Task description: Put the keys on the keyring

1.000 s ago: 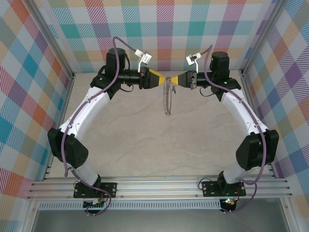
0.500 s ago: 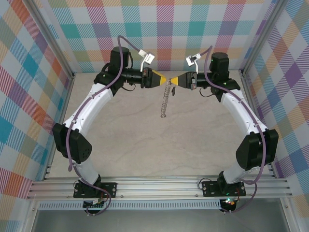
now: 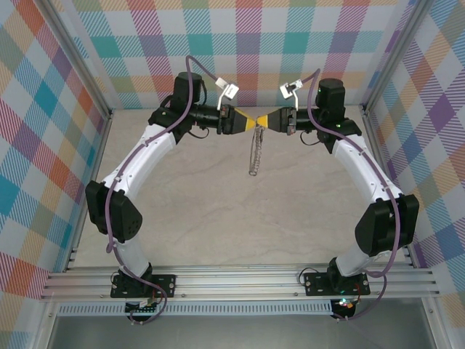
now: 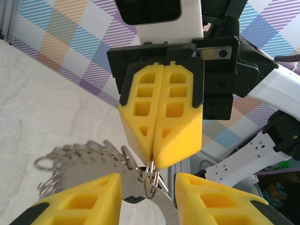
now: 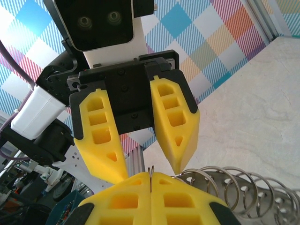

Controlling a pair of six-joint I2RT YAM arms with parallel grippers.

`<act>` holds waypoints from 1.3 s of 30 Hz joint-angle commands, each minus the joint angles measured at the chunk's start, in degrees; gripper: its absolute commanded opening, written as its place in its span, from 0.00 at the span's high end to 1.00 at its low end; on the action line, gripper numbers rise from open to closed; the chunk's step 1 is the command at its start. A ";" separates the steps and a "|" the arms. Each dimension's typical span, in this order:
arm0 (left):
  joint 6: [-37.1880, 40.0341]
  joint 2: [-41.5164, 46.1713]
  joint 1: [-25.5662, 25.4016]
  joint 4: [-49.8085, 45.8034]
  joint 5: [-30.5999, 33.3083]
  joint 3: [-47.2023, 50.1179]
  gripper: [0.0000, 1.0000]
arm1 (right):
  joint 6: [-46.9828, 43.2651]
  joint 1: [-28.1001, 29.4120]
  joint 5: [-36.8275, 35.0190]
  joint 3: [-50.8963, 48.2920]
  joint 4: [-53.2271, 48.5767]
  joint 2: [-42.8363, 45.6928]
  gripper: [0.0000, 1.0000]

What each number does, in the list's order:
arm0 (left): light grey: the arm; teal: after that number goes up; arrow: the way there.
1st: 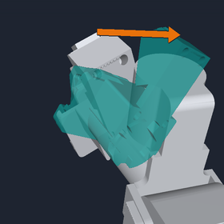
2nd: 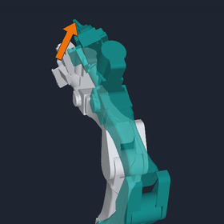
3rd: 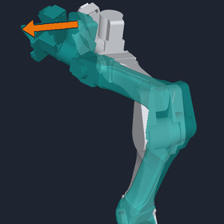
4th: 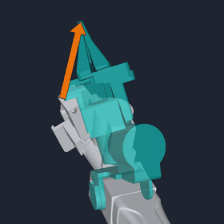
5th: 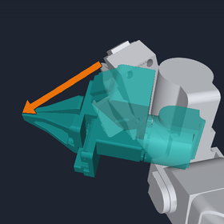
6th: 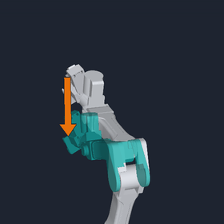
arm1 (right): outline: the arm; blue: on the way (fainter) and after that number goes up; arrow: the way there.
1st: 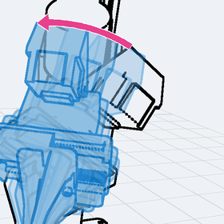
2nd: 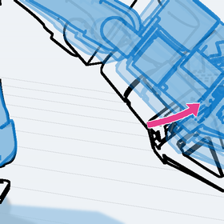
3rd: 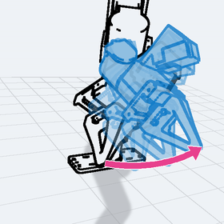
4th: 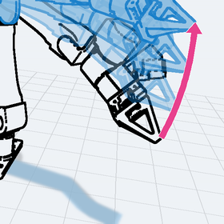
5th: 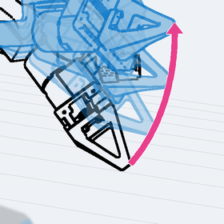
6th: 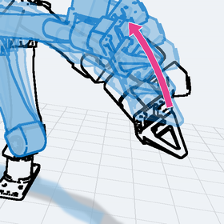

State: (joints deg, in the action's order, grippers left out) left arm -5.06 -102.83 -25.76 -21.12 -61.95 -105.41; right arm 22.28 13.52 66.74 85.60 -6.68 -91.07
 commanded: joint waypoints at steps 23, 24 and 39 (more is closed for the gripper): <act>1.84 -0.71 -1.29 -1.31 -2.19 -2.01 0.86 | 0.38 -0.04 1.71 -0.95 2.29 -0.43 1.00; 1.87 -0.67 -1.31 -1.20 -2.06 -1.96 0.88 | 0.38 0.02 1.64 -0.96 2.34 -0.42 1.00; -5.26 2.46 -1.44 8.99 4.08 1.73 1.00 | 2.30 -0.08 -1.05 -5.70 5.05 4.20 0.73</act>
State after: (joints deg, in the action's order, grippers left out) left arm -8.16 -103.77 -26.59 -17.12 -59.09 -104.25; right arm 24.62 13.47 65.78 80.95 -4.14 -89.73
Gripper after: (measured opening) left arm 0.049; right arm 0.267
